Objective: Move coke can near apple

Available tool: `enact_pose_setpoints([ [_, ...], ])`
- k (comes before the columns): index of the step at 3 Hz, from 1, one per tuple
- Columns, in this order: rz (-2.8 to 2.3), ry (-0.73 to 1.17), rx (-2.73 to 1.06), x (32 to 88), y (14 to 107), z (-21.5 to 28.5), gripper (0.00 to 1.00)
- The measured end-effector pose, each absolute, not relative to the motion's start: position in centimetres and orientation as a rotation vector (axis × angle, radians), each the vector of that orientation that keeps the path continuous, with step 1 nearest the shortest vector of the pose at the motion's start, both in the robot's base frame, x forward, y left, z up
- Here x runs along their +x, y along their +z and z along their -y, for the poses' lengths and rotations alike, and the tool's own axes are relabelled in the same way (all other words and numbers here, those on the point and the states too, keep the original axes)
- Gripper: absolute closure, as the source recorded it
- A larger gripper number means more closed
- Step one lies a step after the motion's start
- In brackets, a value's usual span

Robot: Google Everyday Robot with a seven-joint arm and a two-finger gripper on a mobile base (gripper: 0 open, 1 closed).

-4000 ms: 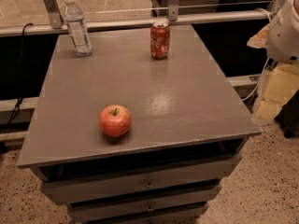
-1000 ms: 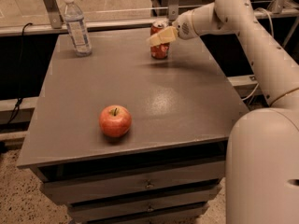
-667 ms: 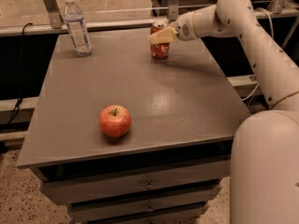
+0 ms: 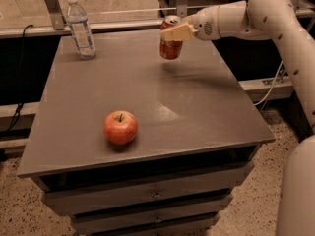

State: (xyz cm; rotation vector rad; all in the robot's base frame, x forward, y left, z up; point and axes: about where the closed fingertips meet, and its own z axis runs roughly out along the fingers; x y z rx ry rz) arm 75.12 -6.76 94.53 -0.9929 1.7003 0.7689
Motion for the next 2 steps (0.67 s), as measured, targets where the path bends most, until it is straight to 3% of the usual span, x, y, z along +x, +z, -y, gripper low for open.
enact_pose_setpoints([
  [1,-1.612,0.838,-1.103,68.9,97.0,6.5,1.00],
  [2,-1.554,0.895,-1.210,63.6,97.3,5.2,1.00],
])
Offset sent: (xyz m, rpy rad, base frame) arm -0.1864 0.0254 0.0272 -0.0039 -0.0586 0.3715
